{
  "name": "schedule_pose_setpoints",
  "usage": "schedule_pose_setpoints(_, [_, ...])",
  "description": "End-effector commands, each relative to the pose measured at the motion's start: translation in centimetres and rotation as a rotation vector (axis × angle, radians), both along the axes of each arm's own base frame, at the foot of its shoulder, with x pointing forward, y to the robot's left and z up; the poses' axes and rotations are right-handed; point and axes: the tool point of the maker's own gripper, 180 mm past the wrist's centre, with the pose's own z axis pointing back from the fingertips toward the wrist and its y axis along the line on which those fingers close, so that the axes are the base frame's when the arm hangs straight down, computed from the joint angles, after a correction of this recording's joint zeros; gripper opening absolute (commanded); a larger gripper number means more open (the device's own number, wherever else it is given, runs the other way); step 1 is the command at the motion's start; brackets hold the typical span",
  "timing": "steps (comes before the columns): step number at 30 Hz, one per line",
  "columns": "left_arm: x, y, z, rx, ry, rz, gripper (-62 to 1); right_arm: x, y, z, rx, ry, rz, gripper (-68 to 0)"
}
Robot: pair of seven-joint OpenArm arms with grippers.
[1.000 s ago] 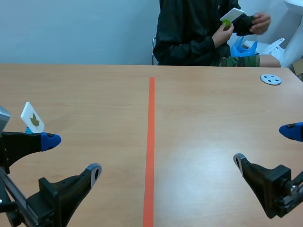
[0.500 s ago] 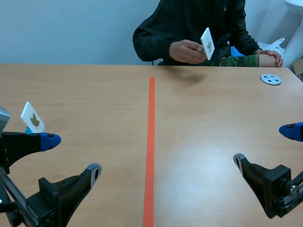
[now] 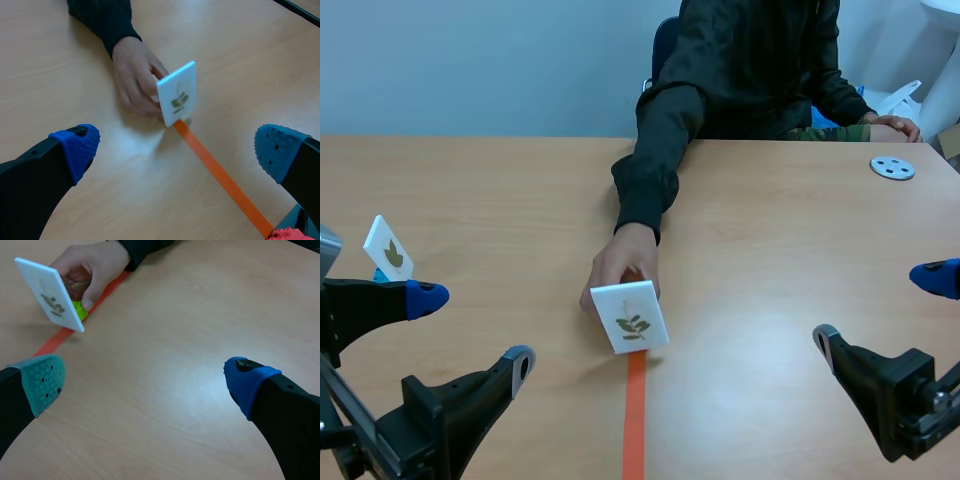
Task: Sort the leaf by its shape. The table is split by an orange tape line. A compound leaf with several leaflets goes to the left side, a simple leaf with one blade goes to the right side. Return to the home posture when a red brick is placed on the table.
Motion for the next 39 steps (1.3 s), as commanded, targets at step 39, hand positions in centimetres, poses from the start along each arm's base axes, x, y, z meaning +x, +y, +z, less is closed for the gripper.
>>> schedule_pose_setpoints(39, [0.40, 0.04, 0.93, -0.023, -0.037, 0.001, 1.4, 1.16, 0.42, 1.31, 0.016, -0.049, 0.001, 0.4])
